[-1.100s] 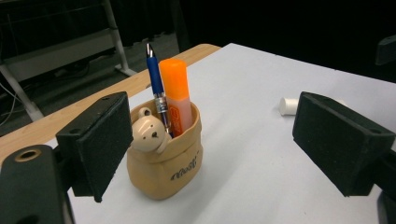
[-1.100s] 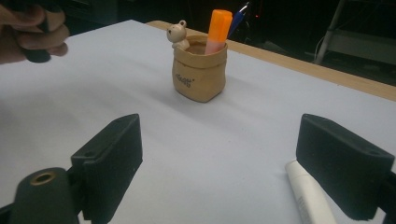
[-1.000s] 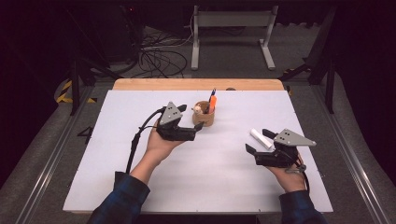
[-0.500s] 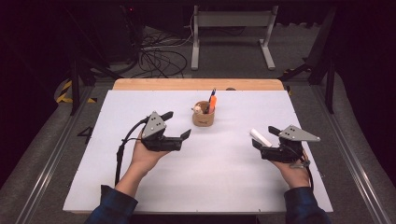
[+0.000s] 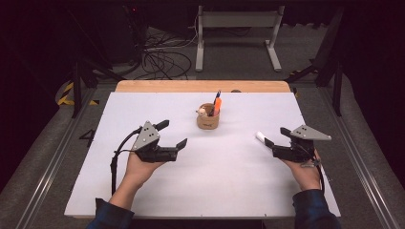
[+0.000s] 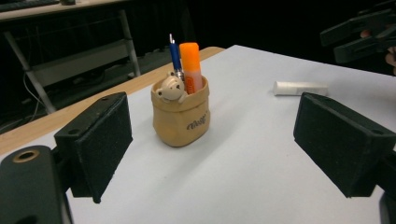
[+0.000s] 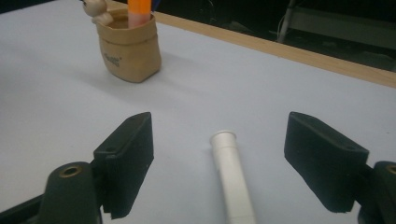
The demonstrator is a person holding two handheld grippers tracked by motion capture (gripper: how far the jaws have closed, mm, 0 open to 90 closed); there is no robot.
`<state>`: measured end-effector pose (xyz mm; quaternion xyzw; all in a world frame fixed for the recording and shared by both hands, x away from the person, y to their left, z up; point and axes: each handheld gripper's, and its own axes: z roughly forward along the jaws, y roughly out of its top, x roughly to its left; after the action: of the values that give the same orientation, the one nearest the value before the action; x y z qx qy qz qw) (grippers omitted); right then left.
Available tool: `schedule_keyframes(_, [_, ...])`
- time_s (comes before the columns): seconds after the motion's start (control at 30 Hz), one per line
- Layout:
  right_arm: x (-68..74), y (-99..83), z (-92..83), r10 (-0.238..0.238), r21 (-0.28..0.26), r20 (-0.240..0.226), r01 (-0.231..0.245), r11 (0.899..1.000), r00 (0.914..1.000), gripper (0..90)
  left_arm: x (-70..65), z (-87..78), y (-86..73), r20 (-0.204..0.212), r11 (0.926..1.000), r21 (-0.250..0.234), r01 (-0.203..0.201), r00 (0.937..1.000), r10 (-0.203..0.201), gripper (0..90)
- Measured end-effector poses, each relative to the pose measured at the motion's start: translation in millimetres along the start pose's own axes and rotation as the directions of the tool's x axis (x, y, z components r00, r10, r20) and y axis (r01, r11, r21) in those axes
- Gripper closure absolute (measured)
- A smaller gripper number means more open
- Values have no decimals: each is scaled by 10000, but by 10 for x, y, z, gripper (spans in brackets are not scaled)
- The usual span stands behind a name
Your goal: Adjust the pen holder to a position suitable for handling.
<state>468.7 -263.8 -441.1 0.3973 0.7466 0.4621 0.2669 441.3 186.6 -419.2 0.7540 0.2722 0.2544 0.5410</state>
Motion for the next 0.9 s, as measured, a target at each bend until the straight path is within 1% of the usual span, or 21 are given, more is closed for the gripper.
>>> schedule_keyframes(0.03, [-13,-3,1,-13,47,48,13,10000,10000,253,-13,-13,-9,82,10000,38,22,10000,-22,122])
schedule_keyframes(0.1, [-42,-12,6,-47,99,135,46,9999,9999,255,-16,-35,-27,48,10000,-9,-74,10000,74,122])
schedule_keyframes(0.13, [-56,-19,10,-42,129,140,40,9999,9999,259,-23,-43,-39,92,10000,22,-12,10000,12,122])
schedule_keyframes(0.27, [-103,-48,38,142,319,135,-146,9994,9998,286,-4,-69,-68,3,10000,27,-18,10000,18,121])
schedule_keyframes(0.3, [-114,-57,47,208,399,84,-212,9990,9997,296,-1,-75,-71,4,10000,32,55,10000,-55,121])
schedule_keyframes(0.37, [-131,-82,73,251,573,-2,-250,9980,9997,320,17,-85,-70,-49,10000,-31,69,10000,-69,121])
schedule_keyframes(0.43, [-144,-108,107,106,844,49,-110,9964,9999,347,18,-90,-70,-47,9999,-45,123,9999,-123,121])
schedule_keyframes(0.5, [-155,-138,148,42,1205,134,-57,9927,9999,376,14,-88,-73,25,9999,2,128,9999,-128,121])
schedule_keyframes(0.63, [-178,-203,232,-13,1905,160,-18,9817,9999,417,4,-74,-78,92,9999,39,105,9999,-106,121])
schedule_keyframes(0.7, [-186,-228,260,-53,2116,149,20,9773,9999,433,6,-78,-75,62,10000,18,56,10000,-56,121])
schedule_keyframes(0.77, [-193,-246,279,-86,2245,118,57,9745,9999,453,8,-85,-74,95,9999,32,117,9999,-117,122])
schedule_keyframes(0.83, [-201,-261,299,-35,2355,62,19,9719,10000,461,7,-86,-73,125,9999,33,122,9998,-122,122])
schedule_keyframes(0.87, [-206,-269,311,18,2420,-37,-9,9703,10000,466,3,-84,-74,142,9999,39,116,9998,-116,122])
schedule_keyframes(0.9, [-208,-278,323,68,2492,-100,-41,9684,9999,474,6,-82,-71,123,10000,49,6,9999,-6,122])
